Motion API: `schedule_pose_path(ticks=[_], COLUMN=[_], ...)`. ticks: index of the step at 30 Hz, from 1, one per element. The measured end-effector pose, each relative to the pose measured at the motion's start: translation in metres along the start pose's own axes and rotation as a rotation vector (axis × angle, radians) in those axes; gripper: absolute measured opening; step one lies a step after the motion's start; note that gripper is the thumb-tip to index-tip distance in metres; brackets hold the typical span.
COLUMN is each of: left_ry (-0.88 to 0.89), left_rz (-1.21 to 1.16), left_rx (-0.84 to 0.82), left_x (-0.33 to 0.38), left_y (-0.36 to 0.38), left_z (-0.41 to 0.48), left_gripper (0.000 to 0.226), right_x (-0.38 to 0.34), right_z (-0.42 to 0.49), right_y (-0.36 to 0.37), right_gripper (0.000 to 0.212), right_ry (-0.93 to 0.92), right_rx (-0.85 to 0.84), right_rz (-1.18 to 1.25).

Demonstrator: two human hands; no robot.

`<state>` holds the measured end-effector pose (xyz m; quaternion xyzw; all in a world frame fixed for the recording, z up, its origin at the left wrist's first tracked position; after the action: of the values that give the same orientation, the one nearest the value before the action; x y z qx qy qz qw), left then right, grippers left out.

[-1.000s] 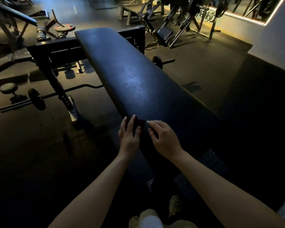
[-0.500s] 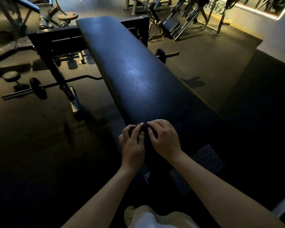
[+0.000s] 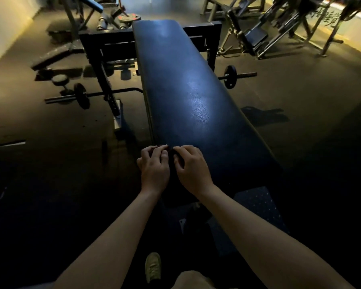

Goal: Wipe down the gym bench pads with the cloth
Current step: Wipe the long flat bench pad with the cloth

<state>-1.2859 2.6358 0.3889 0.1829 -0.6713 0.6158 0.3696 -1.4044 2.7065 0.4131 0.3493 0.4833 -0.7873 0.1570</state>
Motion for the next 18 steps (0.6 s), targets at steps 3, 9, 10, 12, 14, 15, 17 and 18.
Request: schedule_pose_path(ticks=[3,9,10,12,14,15,17,18], left_ry=[-0.029,-0.091,-0.094,-0.095,-0.091,-0.092,-0.096,-0.101], left_rz=[0.029,0.071,0.058,0.027,0.018,0.015,0.013,0.029], left_rx=[0.077,0.156,0.158,0.159,0.173,0.175,0.144,0.101], left_x=[0.002,0.002,0.001,0.001,0.005,0.009,0.018,0.022], left_y=[-0.003,-0.005,-0.005,-0.008,-0.015,-0.019,-0.022,-0.019], left_z=[-0.032,-0.082,-0.084,-0.082,-0.072,-0.065,-0.048,-0.04], left_gripper=[0.031,0.032,0.032,0.032,0.032,0.033,0.036,0.037], right_x=[0.006,0.012,0.014,0.017,0.017,0.017,0.017,0.018], right_z=[-0.01,-0.026,-0.026,-0.024,-0.022,-0.021,-0.02,-0.019], right_y=[-0.007,-0.016,-0.018,-0.018,-0.015,-0.014,-0.012,-0.011], right_gripper=[0.03,0.028,0.029,0.032,0.036,0.037,0.038,0.039], right_ry=[-0.047,-0.135,-0.114,-0.071,-0.072,-0.08,-0.091,-0.088], right_rx=[-0.025,-0.036,-0.045,-0.069,-0.088,-0.09,-0.087,-0.085], right_rz=[-0.035,-0.071,-0.05,-0.015,-0.037,-0.05,-0.055,-0.05])
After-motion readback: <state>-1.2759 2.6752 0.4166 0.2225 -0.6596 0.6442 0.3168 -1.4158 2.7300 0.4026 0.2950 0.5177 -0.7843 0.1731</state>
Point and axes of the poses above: each hand's wrist, its own z-axis towards the middle knuckle, its own y-axis out of the palm, x = y × z, the point moved 8 cm from there along z, towards the middle knuckle, and after that the axes turned 6 degrees about z, right-handed, at the moved point
